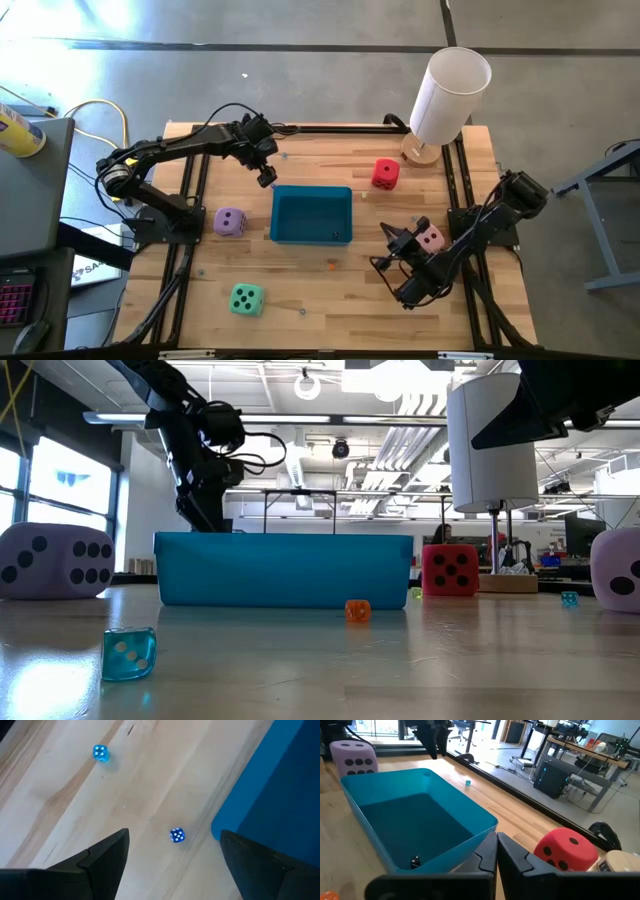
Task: Pick & Place Dice
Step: Put the small blue dice into the blue bin
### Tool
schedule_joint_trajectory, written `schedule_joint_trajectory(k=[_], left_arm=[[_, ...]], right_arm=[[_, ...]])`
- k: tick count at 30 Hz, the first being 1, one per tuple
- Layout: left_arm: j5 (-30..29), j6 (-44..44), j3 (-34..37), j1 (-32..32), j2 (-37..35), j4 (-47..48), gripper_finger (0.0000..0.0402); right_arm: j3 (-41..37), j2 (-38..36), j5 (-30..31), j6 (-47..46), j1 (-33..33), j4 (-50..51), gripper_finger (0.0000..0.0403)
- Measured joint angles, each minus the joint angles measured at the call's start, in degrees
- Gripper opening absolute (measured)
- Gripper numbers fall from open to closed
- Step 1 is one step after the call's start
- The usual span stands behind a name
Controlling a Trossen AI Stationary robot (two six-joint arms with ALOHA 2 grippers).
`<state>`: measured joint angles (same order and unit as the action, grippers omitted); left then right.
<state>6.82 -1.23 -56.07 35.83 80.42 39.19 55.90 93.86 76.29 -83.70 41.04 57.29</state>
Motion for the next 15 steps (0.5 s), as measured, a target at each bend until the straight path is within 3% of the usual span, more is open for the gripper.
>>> schedule_joint_trajectory(k=[11,15], left_arm=[[-0.01,1.7,0.0,-0.09,0.0,-0.01,0.0303],[-3.2,-1.65,0.0,-0.94,0.0,-0.01,0.0303]], right_arm=[[0.0,0.0,-0.02,0.0,0.04,-0.24,0.0002],[0.0,0.0,-0.02,0.0,0.04,-0.37,0.0002]])
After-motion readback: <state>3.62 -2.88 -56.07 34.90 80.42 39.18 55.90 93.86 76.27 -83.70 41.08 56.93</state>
